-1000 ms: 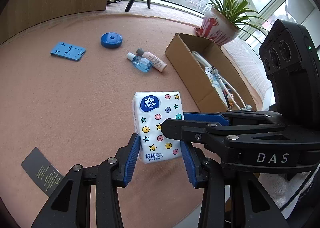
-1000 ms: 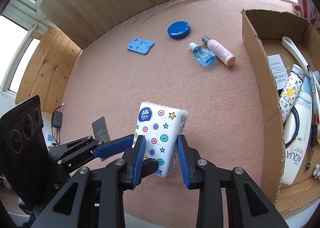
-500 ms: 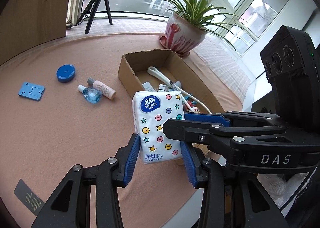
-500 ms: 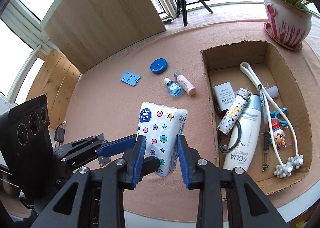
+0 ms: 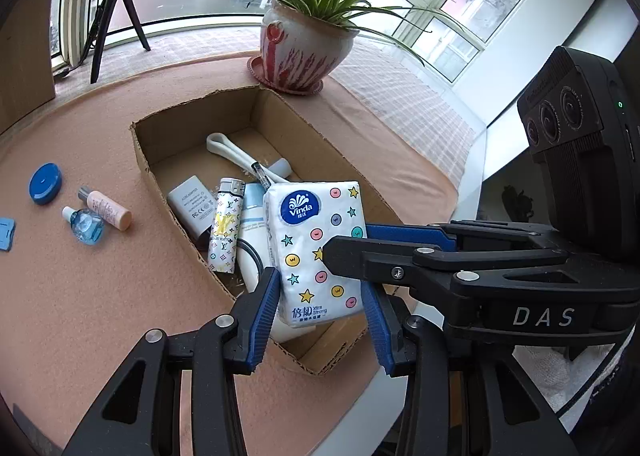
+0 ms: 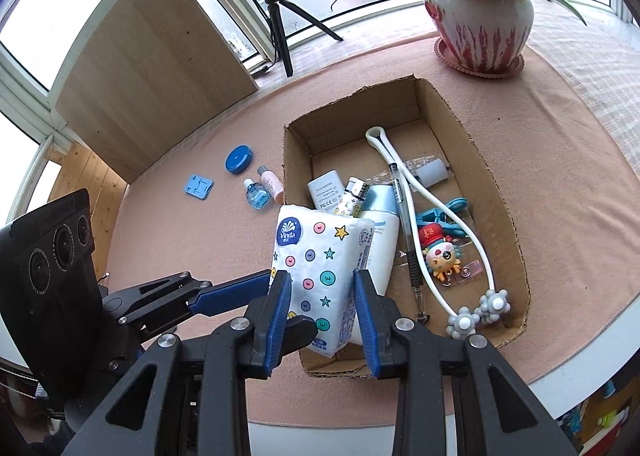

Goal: Organize objects
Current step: 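Carry the tissue pack into the box with the right tool and release, then grasp the black card on the table with the right tool, then carry the black card into the box with the right tool and release, then grasp the blue tape measure with the right tool while the left tool approaches the blue phone stand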

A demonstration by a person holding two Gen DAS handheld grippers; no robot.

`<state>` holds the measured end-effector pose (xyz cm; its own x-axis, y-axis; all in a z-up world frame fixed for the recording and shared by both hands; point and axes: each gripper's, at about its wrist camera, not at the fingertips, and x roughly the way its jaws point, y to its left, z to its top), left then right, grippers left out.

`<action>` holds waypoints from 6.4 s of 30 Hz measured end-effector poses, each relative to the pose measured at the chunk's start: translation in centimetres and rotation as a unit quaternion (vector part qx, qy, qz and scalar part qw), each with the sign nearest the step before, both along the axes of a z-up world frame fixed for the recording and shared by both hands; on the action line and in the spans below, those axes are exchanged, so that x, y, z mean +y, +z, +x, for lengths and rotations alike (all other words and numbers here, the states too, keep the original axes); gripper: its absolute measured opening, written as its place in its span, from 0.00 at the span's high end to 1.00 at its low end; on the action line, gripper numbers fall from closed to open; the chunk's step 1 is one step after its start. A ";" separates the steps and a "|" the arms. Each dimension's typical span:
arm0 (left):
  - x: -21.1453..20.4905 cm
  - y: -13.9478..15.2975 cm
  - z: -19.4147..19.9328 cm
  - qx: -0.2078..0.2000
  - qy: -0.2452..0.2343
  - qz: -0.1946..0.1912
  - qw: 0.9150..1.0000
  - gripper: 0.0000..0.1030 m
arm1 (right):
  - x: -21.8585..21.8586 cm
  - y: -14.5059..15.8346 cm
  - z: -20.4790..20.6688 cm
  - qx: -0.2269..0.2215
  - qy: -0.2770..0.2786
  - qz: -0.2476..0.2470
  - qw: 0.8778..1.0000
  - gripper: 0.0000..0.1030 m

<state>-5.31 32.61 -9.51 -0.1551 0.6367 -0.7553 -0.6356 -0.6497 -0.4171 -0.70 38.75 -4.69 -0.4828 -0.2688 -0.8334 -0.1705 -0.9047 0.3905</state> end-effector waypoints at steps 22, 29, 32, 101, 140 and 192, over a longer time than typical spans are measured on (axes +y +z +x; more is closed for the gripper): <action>-7.5 -0.1 0.0 -0.002 0.105 -0.019 0.994 0.50 | -1.5 0.1 -0.7 0.006 0.023 0.019 1.000 0.66; -14.3 -0.8 0.4 -0.013 0.179 -0.029 0.983 0.50 | -5.6 -0.3 -1.9 0.002 0.067 0.011 0.998 0.65; -17.1 -1.1 0.9 -0.017 0.207 -0.032 0.978 0.50 | -7.4 -0.5 -2.5 0.000 0.089 0.008 0.996 0.65; -33.4 -7.9 3.1 -0.110 0.368 0.002 0.923 0.49 | -30.1 -9.6 -9.1 -0.135 0.301 -0.049 0.943 0.70; -2.9 -0.6 -7.8 -0.035 0.128 0.043 0.990 0.49 | -0.5 0.2 -9.0 -0.012 0.056 -0.047 0.997 0.70; -26.7 -3.0 -16.4 -0.025 0.339 -0.080 0.937 0.36 | -10.3 -1.4 -16.6 -0.001 0.132 0.009 0.991 0.61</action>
